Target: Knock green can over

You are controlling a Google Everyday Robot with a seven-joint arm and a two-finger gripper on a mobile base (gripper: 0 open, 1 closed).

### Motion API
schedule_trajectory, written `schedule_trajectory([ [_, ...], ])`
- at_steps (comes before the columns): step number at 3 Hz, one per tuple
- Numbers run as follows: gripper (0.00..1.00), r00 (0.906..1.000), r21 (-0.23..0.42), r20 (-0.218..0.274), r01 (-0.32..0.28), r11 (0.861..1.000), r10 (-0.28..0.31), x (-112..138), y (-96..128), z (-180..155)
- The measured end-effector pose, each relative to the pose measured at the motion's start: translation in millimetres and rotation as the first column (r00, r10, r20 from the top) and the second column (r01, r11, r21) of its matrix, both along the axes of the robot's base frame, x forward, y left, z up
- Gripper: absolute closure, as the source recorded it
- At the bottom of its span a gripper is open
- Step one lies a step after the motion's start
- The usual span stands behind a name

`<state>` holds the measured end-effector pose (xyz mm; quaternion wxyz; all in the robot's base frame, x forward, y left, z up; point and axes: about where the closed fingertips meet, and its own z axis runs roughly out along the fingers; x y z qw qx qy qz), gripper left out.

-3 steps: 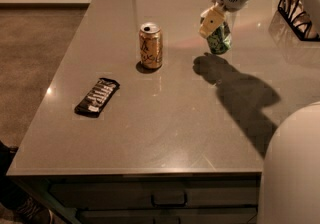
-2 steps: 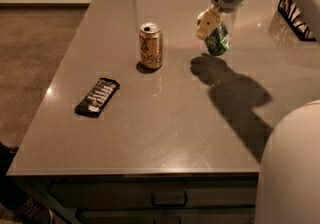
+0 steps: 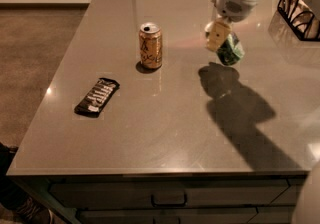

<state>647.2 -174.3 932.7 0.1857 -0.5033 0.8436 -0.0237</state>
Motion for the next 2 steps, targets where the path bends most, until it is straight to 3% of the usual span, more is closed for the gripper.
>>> schedule_trajectory([
  [1, 1.00, 0.9957, -0.044, -0.037, -0.086, 0.995, 0.085, -23, -1, -11],
  [2, 0.98, 0.9754, -0.113, -0.085, -0.212, 0.971, 0.204, -48, 5, -25],
])
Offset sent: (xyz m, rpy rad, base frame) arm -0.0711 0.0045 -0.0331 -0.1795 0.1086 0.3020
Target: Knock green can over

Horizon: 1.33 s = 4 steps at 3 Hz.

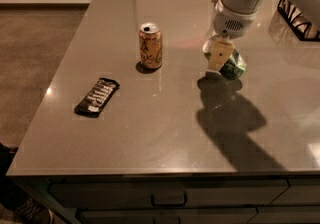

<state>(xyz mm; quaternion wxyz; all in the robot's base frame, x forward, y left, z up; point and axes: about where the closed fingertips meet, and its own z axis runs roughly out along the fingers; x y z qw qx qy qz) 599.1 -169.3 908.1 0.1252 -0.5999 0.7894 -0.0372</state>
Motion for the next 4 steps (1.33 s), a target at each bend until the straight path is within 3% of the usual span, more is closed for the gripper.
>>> schedule_trajectory([
  [2, 0.52, 0.9932, -0.094, -0.052, -0.109, 0.990, 0.104, -16, 11, -20],
  [4, 0.07, 0.9802, -0.120, -0.103, -0.181, 0.976, 0.169, -22, 28, -37],
])
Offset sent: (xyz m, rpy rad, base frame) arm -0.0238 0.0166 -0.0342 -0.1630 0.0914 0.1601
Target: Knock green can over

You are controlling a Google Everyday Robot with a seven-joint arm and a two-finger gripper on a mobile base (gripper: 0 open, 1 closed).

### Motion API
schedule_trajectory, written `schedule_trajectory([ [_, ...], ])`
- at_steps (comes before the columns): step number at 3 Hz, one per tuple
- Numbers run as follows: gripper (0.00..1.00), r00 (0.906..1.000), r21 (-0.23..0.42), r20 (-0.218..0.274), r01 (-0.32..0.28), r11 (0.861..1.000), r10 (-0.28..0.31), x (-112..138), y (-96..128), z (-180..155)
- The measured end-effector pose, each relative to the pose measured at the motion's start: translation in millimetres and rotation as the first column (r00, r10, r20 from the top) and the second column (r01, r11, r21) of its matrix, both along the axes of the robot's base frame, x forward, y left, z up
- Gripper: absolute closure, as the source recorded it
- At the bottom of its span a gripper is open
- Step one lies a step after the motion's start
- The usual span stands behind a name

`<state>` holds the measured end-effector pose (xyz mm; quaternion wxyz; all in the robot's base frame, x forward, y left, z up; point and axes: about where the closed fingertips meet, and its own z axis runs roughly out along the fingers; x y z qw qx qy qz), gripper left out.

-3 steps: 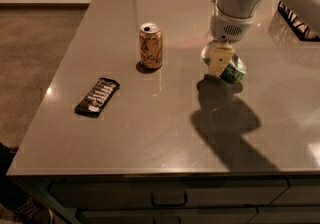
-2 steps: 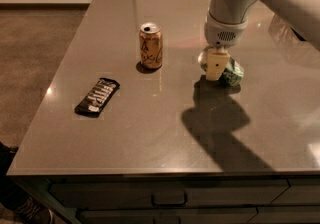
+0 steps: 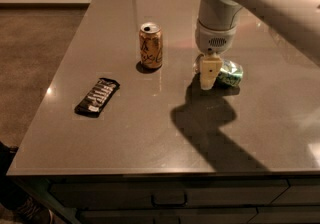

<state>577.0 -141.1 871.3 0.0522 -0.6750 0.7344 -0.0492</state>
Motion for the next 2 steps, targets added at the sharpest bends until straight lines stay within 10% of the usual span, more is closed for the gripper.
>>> schedule_trajectory([
  [2, 0.00, 0.9996, 0.065, -0.020, -0.019, 0.998, 0.021, -6.5, 9.2, -0.1],
])
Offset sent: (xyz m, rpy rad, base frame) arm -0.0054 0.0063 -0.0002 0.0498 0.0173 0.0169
